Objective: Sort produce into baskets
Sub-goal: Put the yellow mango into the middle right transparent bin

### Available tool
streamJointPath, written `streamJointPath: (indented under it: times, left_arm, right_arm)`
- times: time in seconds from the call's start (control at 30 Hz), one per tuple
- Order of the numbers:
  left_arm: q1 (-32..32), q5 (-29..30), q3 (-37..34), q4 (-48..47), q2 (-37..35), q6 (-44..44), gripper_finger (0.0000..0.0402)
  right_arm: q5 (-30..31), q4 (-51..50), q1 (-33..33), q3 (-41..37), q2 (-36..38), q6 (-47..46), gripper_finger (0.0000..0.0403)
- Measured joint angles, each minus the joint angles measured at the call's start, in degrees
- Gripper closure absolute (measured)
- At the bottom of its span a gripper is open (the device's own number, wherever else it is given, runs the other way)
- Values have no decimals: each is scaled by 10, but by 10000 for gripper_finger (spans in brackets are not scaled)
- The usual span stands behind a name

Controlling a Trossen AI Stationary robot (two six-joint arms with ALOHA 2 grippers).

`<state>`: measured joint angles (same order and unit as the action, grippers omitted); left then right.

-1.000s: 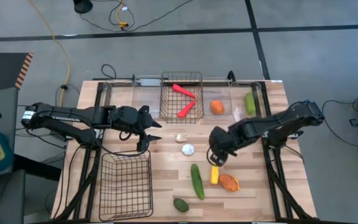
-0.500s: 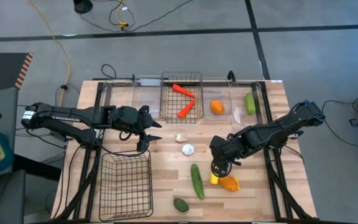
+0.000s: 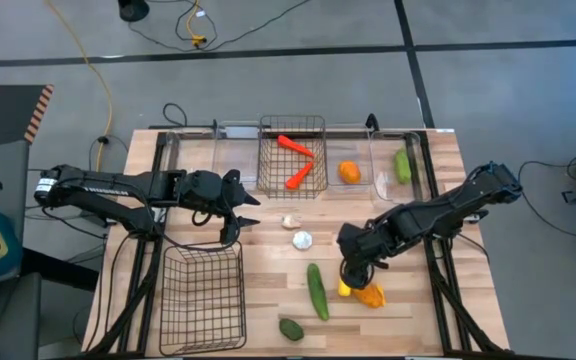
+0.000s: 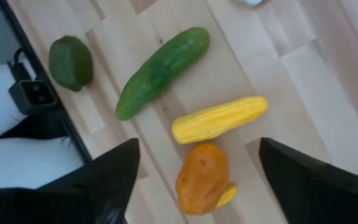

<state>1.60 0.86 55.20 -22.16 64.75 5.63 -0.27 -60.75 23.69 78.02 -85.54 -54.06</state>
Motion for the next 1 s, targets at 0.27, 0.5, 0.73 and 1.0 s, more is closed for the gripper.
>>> streamJointPath:
  times: [0.27, 0.5, 0.73, 1.0]
  left_arm:
    - [0, 0, 0, -4, 0, 0, 168]
    - [0, 0, 0, -4, 0, 0, 168]
    - [0, 0, 0, -4, 0, 0, 168]
    - [0, 0, 0, -4, 0, 1, 168]
  right_arm:
    - [-1, 0, 15, 0, 0, -1, 22]
    - [2, 35, 51, 0, 0, -73, 25]
    - [5, 54, 89, 0, -7, -77, 26]
    - [4, 18, 116, 0, -69, -107, 26]
